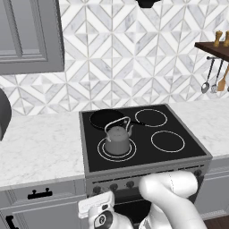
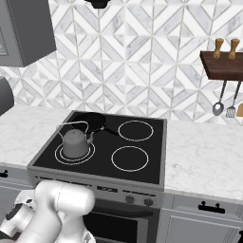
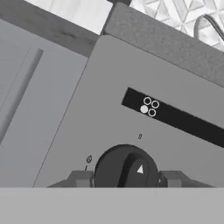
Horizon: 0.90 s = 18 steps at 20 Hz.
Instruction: Pick the kettle from the counter and place it on a stove burner. Then turn the burner on.
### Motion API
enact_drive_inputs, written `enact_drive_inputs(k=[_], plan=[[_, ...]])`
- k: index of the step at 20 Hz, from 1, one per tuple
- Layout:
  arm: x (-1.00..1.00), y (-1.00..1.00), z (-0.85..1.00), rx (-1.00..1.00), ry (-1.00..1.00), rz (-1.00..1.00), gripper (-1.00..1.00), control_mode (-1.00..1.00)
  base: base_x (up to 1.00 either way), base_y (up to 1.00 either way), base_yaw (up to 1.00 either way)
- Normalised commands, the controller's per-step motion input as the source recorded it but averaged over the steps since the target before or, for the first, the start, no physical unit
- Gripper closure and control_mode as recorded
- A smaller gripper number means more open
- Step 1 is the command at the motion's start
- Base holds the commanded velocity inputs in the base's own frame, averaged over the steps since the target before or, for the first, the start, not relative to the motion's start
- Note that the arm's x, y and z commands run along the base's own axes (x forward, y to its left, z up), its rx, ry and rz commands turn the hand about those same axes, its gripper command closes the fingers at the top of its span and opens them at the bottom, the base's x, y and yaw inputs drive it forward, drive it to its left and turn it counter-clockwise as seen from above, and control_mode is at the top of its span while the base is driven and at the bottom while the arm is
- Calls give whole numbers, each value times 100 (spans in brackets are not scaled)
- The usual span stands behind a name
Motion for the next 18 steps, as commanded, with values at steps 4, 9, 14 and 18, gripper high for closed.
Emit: enact_drive_inputs(k=[4, 9, 14, 18], plan=[[0, 22, 0, -31, 2, 6, 100, -100, 0, 0, 0], [0, 29, 0, -34, 9, 4, 100, -100, 0, 0, 0], [0, 34, 0, -35, 13, 2, 100, -100, 0, 0, 0], [2, 41, 0, -35, 17, 2, 100, -100, 0, 0, 0]])
